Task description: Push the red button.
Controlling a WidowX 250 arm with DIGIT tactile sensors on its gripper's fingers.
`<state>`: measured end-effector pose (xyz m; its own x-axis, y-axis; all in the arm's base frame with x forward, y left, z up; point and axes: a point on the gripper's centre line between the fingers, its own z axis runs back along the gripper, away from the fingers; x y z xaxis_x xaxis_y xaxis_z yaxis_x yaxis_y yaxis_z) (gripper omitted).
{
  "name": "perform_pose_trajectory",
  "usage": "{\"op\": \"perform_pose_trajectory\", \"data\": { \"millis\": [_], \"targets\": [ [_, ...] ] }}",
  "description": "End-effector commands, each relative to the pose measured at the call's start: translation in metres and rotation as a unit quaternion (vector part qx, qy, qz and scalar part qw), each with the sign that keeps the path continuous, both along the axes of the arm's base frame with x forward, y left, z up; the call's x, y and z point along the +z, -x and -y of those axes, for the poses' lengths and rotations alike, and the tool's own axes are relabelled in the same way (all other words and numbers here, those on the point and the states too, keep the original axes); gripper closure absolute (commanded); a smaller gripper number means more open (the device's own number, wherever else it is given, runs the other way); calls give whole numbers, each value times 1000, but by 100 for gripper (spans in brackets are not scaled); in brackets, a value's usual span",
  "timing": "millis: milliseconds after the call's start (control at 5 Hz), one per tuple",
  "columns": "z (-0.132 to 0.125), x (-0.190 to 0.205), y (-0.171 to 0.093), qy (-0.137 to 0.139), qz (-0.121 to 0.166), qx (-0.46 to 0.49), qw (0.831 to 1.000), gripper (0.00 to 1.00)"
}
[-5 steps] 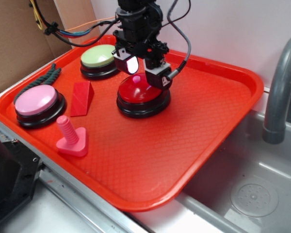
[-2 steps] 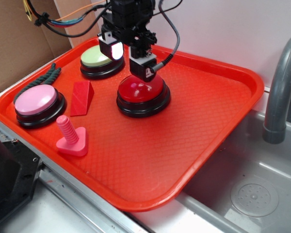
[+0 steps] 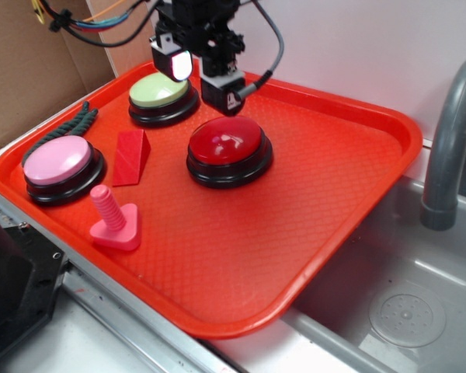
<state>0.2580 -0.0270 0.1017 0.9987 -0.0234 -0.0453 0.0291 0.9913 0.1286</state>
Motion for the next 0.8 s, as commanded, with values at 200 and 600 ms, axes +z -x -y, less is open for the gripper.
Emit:
{"op": "perform_pose_trajectory", "data": {
  "millis": [200, 600],
  "targets": [
    [2, 29, -24, 39, 41, -3, 998, 0],
    [5, 39, -20, 36, 44, -2, 998, 0]
  ]
}}
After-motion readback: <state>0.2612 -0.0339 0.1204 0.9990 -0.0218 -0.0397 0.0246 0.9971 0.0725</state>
